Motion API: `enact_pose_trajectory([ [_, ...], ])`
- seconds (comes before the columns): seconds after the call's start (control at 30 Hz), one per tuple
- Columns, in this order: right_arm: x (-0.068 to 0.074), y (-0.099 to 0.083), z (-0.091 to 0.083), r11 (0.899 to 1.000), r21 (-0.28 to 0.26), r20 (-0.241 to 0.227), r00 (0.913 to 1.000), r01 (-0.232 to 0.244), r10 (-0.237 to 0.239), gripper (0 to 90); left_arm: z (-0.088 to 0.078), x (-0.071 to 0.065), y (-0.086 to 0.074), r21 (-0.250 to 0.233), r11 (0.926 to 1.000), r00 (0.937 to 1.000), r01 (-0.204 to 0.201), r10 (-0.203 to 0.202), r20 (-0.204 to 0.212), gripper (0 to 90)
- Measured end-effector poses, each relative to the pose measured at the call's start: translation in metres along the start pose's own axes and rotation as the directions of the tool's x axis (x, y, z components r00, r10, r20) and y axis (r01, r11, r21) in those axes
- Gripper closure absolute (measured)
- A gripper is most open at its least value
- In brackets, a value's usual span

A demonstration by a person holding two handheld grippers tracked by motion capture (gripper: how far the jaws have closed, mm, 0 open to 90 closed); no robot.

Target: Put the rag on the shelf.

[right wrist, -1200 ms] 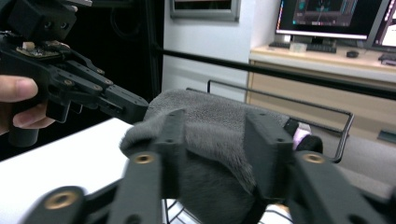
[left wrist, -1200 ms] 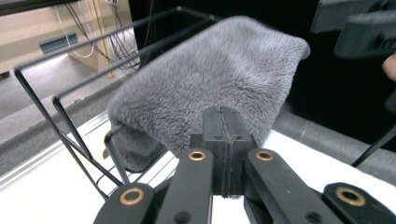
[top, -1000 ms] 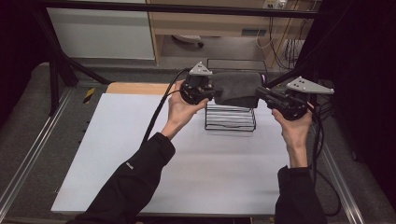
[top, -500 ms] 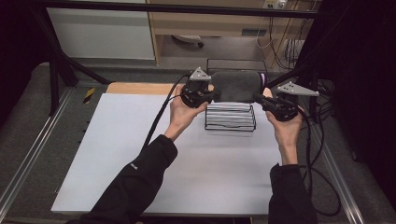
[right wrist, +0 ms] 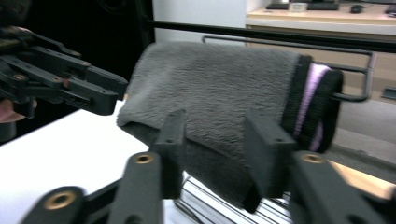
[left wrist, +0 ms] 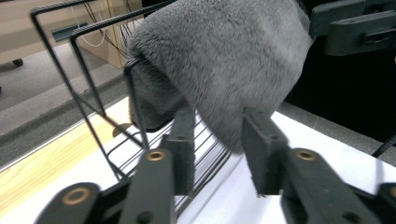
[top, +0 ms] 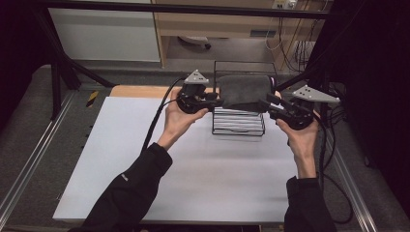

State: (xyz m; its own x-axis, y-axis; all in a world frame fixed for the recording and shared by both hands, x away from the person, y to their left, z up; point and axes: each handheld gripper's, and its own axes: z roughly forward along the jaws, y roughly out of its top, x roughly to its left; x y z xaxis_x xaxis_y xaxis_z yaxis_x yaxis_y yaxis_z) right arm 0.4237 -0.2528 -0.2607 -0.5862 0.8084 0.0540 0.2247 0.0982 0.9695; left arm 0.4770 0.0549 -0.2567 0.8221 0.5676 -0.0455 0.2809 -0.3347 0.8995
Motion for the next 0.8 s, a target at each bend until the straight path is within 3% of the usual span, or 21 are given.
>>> enact_pose_trajectory([
  [0.17, 0.009, 0.001, -0.005, 1.000, 0.005, -0.019, 0.9998, -0.004, 0.004, 35.6, -0.019, 0.004, -0.012, 0.010, 0.9999, 0.9999, 0.003, -0.003, -0.013, 50.8],
  [0.33, 0.016, -0.006, -0.008, 0.999, 0.033, -0.031, 0.9995, 0.002, -0.001, 22.7, -0.039, 0.006, -0.034, 0.030, 0.9995, 0.9994, -0.012, 0.013, -0.032, 39.4],
  [0.57, 0.025, -0.029, -0.011, 0.997, 0.080, -0.063, 0.9980, 0.003, 0.002, 12.7, -0.058, 0.012, -0.083, 0.104, 0.9946, 0.9974, -0.007, 0.014, -0.070, 26.6],
  [0.8, 0.028, -0.064, -0.006, 0.990, 0.137, -0.104, 0.9943, -0.010, 0.025, 7.8, -0.079, 0.020, -0.134, 0.108, 0.9937, 0.9928, 0.030, -0.017, -0.119, 14.9],
])
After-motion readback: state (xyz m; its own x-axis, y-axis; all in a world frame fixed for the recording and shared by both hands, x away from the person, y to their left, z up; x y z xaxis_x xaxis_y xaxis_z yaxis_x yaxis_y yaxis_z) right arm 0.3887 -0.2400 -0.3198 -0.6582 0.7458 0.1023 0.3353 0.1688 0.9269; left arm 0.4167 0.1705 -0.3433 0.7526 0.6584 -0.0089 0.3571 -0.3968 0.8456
